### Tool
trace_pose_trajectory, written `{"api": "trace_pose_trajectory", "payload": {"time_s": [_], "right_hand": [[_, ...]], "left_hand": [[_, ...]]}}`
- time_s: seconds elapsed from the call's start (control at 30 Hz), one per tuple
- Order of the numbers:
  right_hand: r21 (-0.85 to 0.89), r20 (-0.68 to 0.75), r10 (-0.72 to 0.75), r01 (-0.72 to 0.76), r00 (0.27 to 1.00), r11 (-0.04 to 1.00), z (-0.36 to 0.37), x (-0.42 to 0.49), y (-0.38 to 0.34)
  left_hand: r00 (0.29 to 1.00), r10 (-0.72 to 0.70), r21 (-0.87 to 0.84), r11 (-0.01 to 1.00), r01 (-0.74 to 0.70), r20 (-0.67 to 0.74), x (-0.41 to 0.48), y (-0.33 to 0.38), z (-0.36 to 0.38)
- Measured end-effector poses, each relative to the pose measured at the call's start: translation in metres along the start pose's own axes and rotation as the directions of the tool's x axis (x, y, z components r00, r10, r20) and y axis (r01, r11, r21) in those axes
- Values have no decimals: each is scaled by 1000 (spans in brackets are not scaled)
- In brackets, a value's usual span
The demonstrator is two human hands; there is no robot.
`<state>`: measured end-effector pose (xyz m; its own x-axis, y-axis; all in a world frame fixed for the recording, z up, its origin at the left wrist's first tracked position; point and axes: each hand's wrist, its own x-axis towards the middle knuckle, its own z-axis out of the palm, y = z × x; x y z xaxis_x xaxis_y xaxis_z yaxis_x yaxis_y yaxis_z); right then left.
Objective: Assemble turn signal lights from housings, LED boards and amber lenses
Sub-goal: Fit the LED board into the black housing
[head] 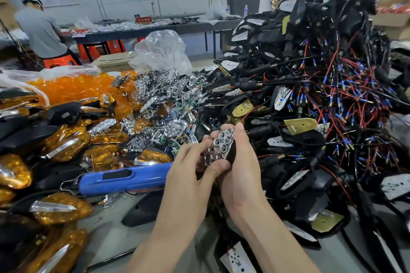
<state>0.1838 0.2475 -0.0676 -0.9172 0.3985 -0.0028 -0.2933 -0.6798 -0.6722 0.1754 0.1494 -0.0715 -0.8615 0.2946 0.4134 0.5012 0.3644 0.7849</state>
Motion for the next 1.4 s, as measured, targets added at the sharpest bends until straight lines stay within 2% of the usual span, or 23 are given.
{"api": "trace_pose_trajectory", "payload": {"time_s": [0.2,0.33,0.47,0.57,0.83,1.03,1.17,1.3,1.4], "right_hand": [[-72,21,-44,46,999,996,-1,-1,1],[15,-35,-5,5,999,1000,0,1,-2],[34,-38,39,-38,999,999,0,3,-3],[38,-19,63,-62,998,997,-1,3,-5],[62,-19,102,-101,995,993,-2,3,-6],[57,-55,88,-85,995,995,-2,3,-7],[53,-62,105,-101,993,993,-1,4,-6],[39,-65,113,-111,991,993,-2,5,-6],[57,-54,108,-105,993,993,-2,4,-8]], "left_hand": [[1000,-15,-15,1000,15,-2,-6,-5,-1],[996,-35,-124,991,44,78,-8,-2,-7],[957,-179,-389,884,258,229,6,-1,-17],[928,-225,-418,843,338,296,12,-3,-23],[950,-173,-310,917,252,261,11,-4,-21],[967,-112,-302,936,180,229,3,-3,-13],[931,-165,-406,865,296,327,5,-8,-15],[917,-205,-487,795,360,344,8,-8,-15],[905,-263,-585,695,419,336,8,-6,-12]]}}
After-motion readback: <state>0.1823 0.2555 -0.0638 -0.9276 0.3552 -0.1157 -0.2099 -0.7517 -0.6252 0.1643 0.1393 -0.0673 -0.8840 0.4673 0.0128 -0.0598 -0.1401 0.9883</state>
